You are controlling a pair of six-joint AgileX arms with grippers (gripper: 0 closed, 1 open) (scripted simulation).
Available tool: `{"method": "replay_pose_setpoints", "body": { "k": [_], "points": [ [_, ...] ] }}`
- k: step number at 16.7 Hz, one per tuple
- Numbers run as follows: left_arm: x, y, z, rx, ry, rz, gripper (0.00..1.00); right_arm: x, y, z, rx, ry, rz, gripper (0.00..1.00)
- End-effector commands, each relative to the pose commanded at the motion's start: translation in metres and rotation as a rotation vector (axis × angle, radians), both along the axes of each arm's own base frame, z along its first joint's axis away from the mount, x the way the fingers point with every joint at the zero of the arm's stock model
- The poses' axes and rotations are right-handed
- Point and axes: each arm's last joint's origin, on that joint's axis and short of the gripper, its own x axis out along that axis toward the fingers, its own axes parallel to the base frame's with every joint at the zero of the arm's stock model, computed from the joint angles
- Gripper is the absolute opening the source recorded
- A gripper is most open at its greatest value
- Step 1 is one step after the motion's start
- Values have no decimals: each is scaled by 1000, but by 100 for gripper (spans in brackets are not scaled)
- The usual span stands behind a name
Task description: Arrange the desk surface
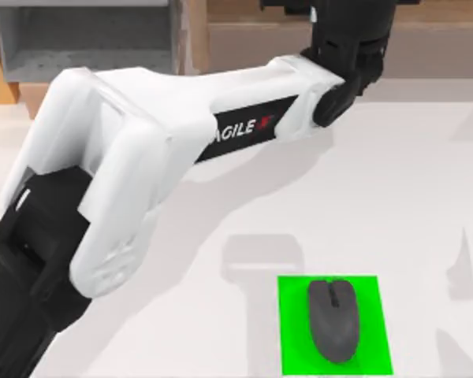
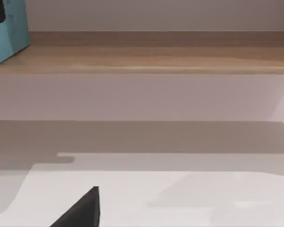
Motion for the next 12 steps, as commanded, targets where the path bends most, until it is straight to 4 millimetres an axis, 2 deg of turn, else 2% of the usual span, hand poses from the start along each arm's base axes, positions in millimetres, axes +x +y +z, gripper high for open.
{"method": "replay_pose_setpoints", "body": {
  "k": [1, 2, 12],
  "points": [
    [0, 0, 0, 0, 0, 0, 2, 0, 0, 0, 0, 0, 0, 100],
    [0, 0, 0, 0, 0, 0, 0, 0, 0, 0, 0, 0, 0, 100],
    [-4, -1, 1, 3, 1, -2, 0, 0, 0, 0, 0, 0, 0, 100]
  ]
}}
